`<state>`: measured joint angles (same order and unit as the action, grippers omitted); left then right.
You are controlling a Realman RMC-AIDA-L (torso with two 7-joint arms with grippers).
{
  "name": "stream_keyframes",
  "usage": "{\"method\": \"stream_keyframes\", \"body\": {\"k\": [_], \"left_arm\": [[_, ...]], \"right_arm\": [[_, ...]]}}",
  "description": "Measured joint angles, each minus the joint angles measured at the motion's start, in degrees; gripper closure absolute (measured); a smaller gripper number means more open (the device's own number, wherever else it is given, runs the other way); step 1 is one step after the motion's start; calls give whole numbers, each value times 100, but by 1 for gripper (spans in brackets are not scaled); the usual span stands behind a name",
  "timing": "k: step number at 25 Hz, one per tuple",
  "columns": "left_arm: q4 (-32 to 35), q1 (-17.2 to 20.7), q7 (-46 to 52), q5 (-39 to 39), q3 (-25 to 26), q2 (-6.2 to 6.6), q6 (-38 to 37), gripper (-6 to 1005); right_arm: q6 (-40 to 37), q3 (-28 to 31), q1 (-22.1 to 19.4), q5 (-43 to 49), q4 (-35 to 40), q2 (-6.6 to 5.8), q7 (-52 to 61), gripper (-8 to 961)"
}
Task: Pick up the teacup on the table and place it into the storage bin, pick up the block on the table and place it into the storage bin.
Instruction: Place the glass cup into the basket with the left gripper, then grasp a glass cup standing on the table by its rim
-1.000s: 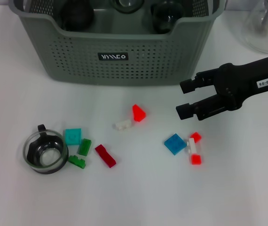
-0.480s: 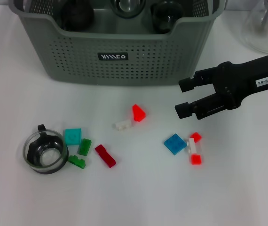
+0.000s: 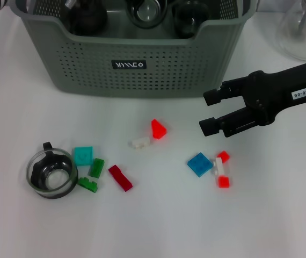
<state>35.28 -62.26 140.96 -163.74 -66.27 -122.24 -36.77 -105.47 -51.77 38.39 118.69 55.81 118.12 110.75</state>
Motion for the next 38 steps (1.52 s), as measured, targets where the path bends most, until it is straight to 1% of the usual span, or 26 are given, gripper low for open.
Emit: {"method": "stream_keyframes", "body": {"k": [5, 12, 15, 20, 22, 24, 25, 26, 27, 29, 31, 32, 34, 36, 37, 38], "left_arm": [[28, 42, -5, 0, -117, -1, -34, 951], [45, 60, -7, 0, -142, -10, -45, 951], [111, 95, -7, 5, -120, -12, -46, 849], [460, 241, -2, 10, -101, -47, -53, 687], [742, 343, 17, 31, -49, -64, -118, 627], [1164, 463, 34, 116, 92, -79, -288, 568], [1164, 463, 34, 116, 92, -79, -288, 539], [1385, 514, 36, 183, 189, -81, -406, 509], [1893, 608, 33, 412, 446, -83, -722, 471], [2212, 685, 25, 621, 598, -76, -924, 394], [2648, 835, 1, 1045, 737, -57, -1157, 317], [2928, 969, -39, 1386, 785, -48, -1287, 279], [3432, 1249, -193, 2089, 856, -31, -1470, 218], [4023, 1666, -657, 3318, 983, -21, -1832, 157], [4191, 1832, -943, 3876, 1033, -22, -2034, 126], [4348, 1999, -1270, 4370, 1089, -23, -2267, 127]], "right_arm": [[0, -9, -14, -4, 0, 0, -6, 8], [-4, -11, -17, -9, 0, 0, -10, 8], [-17, 1, -17, -13, 0, 2, -10, 8], [-35, 21, -30, -13, 0, 8, -10, 7], [-45, 28, -38, -14, 0, 9, -10, 7], [-45, 31, -40, -13, 4, 9, -10, 7], [-45, 32, -43, -14, 12, 9, -10, 7], [-45, 34, -46, -13, 19, 9, -10, 7], [-45, 35, -52, -14, 39, 9, -10, 7], [-47, 36, -53, -13, 45, 9, -10, 7], [-49, 36, -51, -13, 56, 9, -10, 7], [-49, 35, -46, -13, 58, 8, -13, 7], [-51, 36, -36, -13, 61, 1, -22, 7], [-51, 36, -23, -13, 61, -4, -25, 7], [-53, 36, -20, -12, 61, -7, -27, 7], [-53, 36, -19, -12, 61, -10, -29, 7]]}}
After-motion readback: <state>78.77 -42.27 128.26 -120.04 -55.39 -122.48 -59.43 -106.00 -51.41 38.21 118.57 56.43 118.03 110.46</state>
